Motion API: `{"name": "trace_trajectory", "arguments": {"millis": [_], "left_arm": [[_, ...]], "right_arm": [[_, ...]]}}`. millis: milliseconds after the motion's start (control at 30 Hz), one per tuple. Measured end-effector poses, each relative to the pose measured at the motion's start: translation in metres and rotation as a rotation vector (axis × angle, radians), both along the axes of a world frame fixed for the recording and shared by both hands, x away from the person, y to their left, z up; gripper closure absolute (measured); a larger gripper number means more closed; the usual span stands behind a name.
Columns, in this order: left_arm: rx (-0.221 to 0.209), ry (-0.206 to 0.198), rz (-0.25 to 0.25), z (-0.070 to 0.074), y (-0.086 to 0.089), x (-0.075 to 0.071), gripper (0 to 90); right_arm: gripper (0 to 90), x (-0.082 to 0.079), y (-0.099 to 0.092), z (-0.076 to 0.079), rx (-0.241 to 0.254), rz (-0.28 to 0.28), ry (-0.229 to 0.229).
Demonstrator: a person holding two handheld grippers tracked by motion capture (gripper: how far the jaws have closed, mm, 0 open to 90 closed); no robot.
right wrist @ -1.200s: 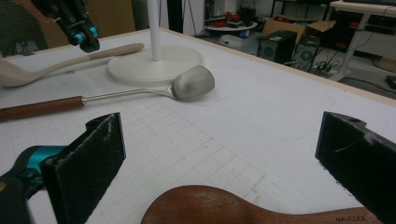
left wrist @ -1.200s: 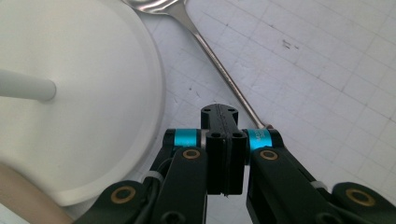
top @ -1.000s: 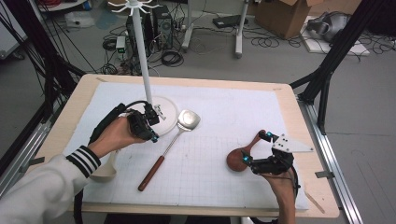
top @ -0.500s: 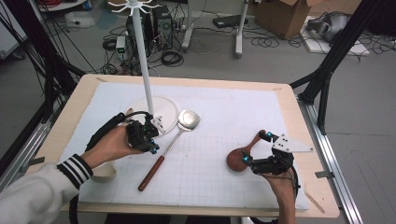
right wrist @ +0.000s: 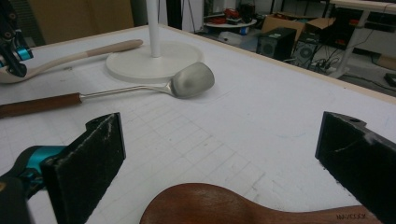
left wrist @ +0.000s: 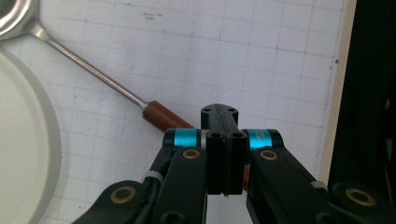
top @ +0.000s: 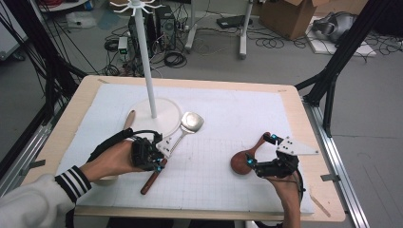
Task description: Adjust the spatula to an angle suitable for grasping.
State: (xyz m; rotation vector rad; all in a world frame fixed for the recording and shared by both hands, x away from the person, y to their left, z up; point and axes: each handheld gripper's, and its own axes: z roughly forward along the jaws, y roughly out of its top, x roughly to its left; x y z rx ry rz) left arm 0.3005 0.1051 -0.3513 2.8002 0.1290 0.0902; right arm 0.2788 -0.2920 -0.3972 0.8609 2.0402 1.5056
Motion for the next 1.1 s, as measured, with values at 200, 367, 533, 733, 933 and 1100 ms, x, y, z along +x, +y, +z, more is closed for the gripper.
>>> {"name": "trace_trajectory", "arguments": {"millis": [200,367,533,733,933,1100], "left_arm": [[0.039,0.013,-0.012,-0.013,-0.003,-0.009,89.5],[0.051,0.018,-0.026,-0.018,-0.005,-0.013,89.6],[0.073,0.003,-0.050,-0.021,-0.007,-0.018,89.6],[0.109,0.002,-0.085,-0.027,-0.009,-0.022,89.6],[0.149,0.009,-0.116,-0.034,-0.011,-0.024,89.6],[0.165,0.016,-0.139,-0.038,-0.012,-0.025,89.6]], "right_arm": [[0.5,0.000,-0.001,0.000,0.005,-0.002,0.000],[0.5,0.000,0.000,0.000,0.002,-0.001,-0.007],[0.5,0.000,-0.001,0.000,0.003,-0.002,-0.006],[0.5,0.000,0.000,0.000,0.003,-0.001,-0.006],[0.5,0.000,0.000,0.000,0.004,-0.002,-0.003],[0.5,0.000,0.000,0.000,0.004,-0.001,-0.002]]}}
